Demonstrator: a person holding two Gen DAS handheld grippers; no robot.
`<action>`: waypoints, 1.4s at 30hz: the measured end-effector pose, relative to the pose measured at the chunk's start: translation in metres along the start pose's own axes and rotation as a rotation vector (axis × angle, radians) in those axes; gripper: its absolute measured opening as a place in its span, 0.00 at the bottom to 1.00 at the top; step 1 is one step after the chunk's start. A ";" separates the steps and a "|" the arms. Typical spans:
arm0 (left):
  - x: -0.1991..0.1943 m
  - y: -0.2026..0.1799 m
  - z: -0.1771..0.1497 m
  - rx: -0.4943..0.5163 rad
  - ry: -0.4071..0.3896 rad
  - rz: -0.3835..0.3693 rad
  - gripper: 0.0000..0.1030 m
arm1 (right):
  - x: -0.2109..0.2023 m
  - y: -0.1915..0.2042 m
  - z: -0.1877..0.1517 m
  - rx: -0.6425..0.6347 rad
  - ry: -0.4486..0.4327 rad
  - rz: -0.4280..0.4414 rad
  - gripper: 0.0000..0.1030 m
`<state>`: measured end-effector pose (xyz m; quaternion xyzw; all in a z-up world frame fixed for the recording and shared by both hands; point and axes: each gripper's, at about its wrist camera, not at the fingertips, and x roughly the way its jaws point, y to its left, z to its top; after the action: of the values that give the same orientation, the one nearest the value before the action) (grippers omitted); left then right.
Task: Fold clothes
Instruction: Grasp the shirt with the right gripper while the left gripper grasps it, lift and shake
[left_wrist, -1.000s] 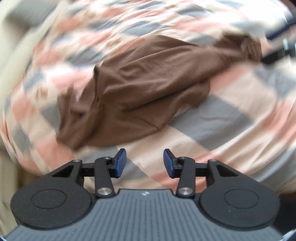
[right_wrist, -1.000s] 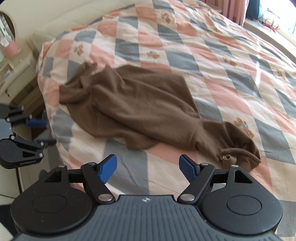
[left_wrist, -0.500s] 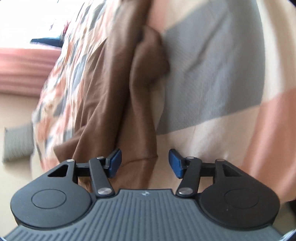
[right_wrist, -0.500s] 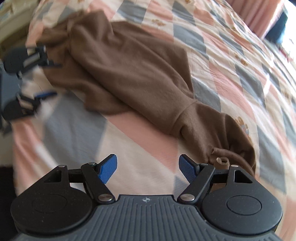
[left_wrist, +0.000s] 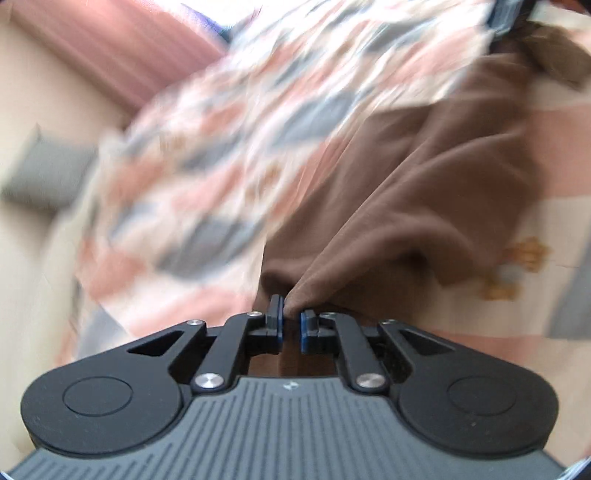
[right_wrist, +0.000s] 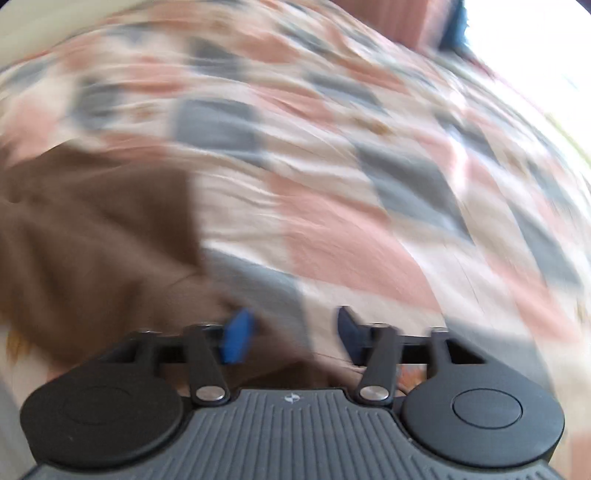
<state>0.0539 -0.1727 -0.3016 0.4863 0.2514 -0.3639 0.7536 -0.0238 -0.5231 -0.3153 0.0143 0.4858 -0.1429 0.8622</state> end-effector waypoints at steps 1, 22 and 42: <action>0.013 0.008 0.002 -0.030 0.025 -0.021 0.09 | -0.005 0.000 0.001 0.011 -0.014 -0.011 0.47; 0.035 -0.023 -0.057 0.269 -0.149 0.042 0.07 | -0.019 0.130 -0.097 -0.923 -0.265 -0.246 0.07; -0.298 0.110 0.052 -0.013 -0.800 0.303 0.07 | -0.446 0.092 -0.047 -0.245 -0.753 -0.637 0.04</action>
<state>-0.0388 -0.1010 -0.0017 0.3337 -0.1328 -0.4074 0.8397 -0.2564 -0.3233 0.0250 -0.2883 0.1348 -0.3361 0.8864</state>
